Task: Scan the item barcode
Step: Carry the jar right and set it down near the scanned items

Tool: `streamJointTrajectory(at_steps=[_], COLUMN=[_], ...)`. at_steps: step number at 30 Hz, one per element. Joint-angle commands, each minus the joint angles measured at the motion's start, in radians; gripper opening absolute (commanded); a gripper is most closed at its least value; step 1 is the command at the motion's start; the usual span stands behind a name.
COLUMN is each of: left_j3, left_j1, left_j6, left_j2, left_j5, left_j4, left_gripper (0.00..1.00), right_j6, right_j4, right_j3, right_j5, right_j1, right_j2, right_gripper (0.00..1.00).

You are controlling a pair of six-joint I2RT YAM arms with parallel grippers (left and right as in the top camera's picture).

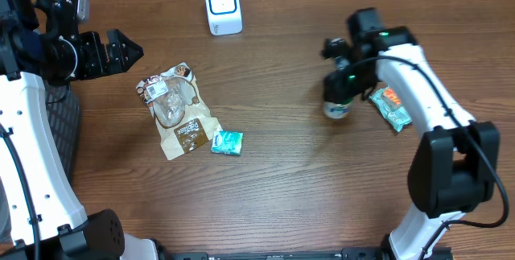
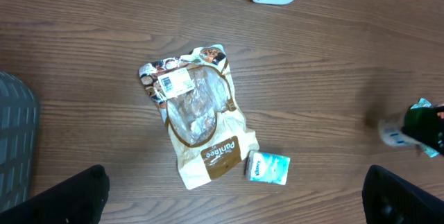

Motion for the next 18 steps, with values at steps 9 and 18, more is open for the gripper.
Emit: streamJointTrajectory(at_steps=[9, 18], left_j3=[0.013, 0.013], left_j1=[0.001, 0.001], left_j6=[0.020, 0.020], left_j2=[-0.011, -0.011], left_j5=[0.010, 0.010], left_j4=[0.002, 0.002], left_gripper=[1.00, 0.99], right_j6=[0.065, 0.065], right_j4=[0.102, 0.128], right_j3=[-0.051, -0.068], right_j5=[-0.007, 0.026], right_j1=[-0.205, -0.209], right_j2=[0.005, 0.008], right_gripper=[0.31, 0.31])
